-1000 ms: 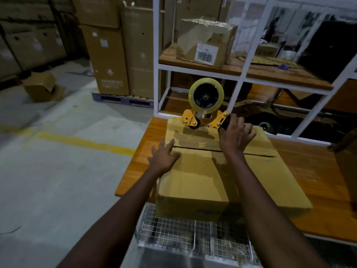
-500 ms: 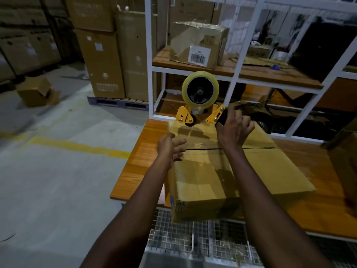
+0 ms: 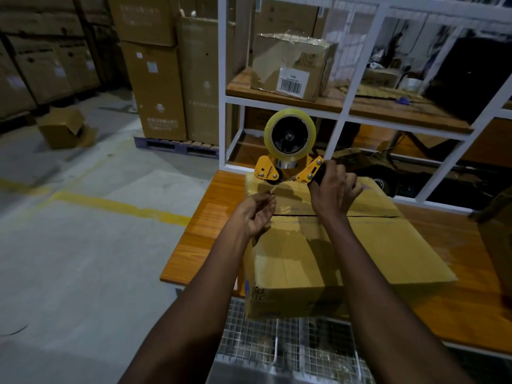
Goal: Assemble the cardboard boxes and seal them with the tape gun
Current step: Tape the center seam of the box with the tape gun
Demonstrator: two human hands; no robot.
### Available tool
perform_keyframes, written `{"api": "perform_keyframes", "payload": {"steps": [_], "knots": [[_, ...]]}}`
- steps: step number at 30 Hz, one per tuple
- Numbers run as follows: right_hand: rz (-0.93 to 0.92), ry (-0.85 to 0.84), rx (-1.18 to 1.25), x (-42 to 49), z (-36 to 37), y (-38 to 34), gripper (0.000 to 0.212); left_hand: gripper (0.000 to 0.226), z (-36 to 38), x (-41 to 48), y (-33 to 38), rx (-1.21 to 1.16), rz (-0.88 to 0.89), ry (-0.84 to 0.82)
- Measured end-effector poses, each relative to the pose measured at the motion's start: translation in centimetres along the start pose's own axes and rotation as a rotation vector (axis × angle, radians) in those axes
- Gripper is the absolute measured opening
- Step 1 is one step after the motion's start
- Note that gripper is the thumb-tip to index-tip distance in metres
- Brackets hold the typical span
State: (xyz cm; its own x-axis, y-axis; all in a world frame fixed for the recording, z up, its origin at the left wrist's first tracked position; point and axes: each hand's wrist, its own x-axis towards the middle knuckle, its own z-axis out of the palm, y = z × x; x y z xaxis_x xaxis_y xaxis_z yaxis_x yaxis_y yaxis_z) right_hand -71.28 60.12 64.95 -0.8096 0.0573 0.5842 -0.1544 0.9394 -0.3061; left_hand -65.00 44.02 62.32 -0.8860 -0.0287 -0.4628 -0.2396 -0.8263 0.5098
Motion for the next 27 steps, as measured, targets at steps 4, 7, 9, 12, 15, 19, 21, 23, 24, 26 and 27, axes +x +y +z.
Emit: {"api": "perform_keyframes", "payload": {"steps": [4, 7, 9, 12, 15, 19, 21, 23, 24, 26, 27], "knots": [[-0.008, -0.04, -0.04, -0.1, 0.6, 0.2, 0.03, 0.005, 0.2, -0.4, 0.1, 0.004, 0.1, 0.02], [-0.022, -0.066, -0.019, -0.2, 1.1, 0.7, 0.028, 0.023, 0.1, -0.4, 0.5, 0.042, 0.218, 0.096], [-0.032, -0.092, -0.012, -0.3, 1.6, 1.2, 0.028, 0.031, -0.1, -0.4, 0.7, 0.098, 0.273, 0.131], [0.0, -0.122, 0.018, -0.5, 2.4, 2.2, 0.028, 0.035, -1.3, -0.5, 1.2, 0.2, 0.328, 0.183], [0.073, -0.142, 0.044, -0.4, 2.8, 3.2, 0.032, 0.035, -3.8, -0.6, 2.0, 0.278, 0.358, 0.237], [0.046, -0.156, 0.011, -0.7, 4.0, 4.0, 0.03, 0.034, -5.9, -0.1, 1.7, 0.531, 0.325, 0.249], [0.038, -0.166, 0.018, -1.2, 4.5, 4.0, 0.03, 0.027, -6.3, 0.3, 1.7, 0.634, 0.297, 0.269], [0.032, -0.175, 0.019, -1.5, 4.8, 3.9, 0.03, 0.016, -6.6, 0.8, 2.3, 0.689, 0.272, 0.296], [0.022, -0.175, 0.015, -1.6, 4.9, 3.9, 0.03, 0.013, -6.8, 1.0, 2.7, 0.7, 0.262, 0.301], [-0.005, -0.174, 0.0, -1.6, 5.1, 3.7, 0.029, 0.01, -7.1, 1.4, 3.2, 0.702, 0.252, 0.295], [-0.012, -0.173, -0.005, -1.6, 5.2, 3.6, 0.03, 0.009, -7.2, 1.6, 3.3, 0.699, 0.253, 0.295]]}}
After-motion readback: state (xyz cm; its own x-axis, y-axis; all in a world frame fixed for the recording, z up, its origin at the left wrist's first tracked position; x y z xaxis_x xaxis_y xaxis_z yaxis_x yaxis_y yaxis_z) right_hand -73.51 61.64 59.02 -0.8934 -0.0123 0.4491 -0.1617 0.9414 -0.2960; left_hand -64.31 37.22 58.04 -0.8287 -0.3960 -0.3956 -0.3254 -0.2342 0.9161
